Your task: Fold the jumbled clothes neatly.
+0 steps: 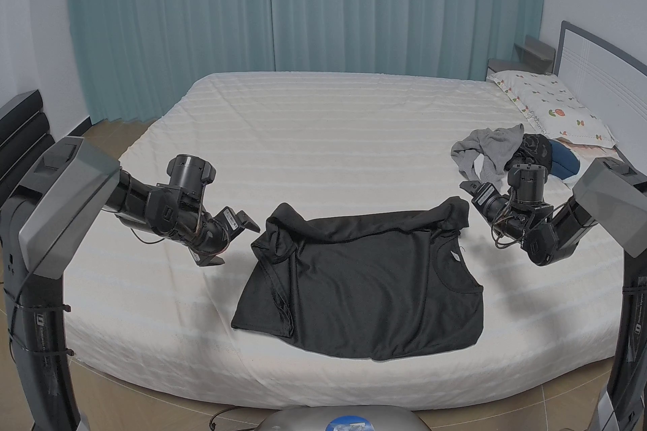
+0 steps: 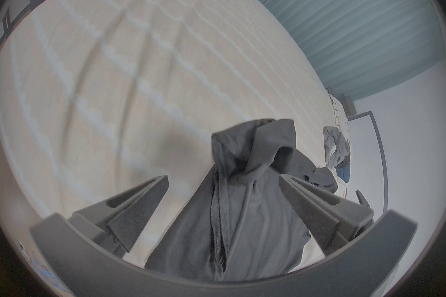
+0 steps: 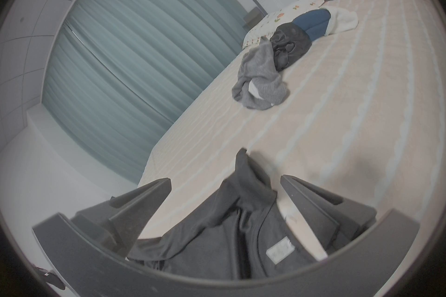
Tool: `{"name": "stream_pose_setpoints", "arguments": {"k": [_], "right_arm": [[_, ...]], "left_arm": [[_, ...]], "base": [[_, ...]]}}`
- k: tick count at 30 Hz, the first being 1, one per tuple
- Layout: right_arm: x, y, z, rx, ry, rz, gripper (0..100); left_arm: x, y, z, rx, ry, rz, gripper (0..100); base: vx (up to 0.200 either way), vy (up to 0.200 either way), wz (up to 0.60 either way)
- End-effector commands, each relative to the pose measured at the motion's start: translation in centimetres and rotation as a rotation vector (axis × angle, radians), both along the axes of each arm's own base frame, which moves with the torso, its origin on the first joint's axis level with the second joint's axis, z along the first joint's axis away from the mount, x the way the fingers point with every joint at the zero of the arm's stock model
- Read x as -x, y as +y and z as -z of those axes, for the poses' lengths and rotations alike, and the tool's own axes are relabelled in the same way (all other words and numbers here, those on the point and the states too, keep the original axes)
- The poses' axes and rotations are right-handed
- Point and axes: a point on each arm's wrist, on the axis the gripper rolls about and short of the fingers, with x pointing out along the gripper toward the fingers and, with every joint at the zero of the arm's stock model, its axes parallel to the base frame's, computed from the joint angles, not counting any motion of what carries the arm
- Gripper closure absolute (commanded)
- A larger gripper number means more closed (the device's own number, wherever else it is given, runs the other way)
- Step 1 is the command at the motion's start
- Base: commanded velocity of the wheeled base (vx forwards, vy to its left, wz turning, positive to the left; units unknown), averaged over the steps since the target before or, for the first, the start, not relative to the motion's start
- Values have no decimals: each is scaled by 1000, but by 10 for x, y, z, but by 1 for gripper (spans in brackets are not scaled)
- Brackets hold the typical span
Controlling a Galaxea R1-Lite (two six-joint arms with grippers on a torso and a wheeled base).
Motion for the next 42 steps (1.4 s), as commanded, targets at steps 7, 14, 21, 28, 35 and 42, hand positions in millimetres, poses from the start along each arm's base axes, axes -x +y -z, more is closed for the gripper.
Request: {"name": "stream_pose_setpoints", "arguments": {"k": [7,14,21,28,35,42], "right_arm": [[77,37,-20,-31,-27,-124,0],[85,45,-16,-21,-5,-150,0],[81,46,-12,-18,6,-154,0],[60,56,7,-9,32,-167,0],[37,65,21,1,105,-167,0],[7,68,43,25,196,-150,0]], "left_arm": [[61,17,-27,38,55,-80,0],[67,18,-25,95,101,-144,0],[68,16,-20,109,99,-141,0],[75,17,-13,129,78,-127,0],[76,17,-9,129,91,-126,0],[77,18,-5,130,81,-126,0]], "base": [[0,0,0],[86,0,0],[171,0,0],[0,0,0],[0,0,0],[0,0,0]]}}
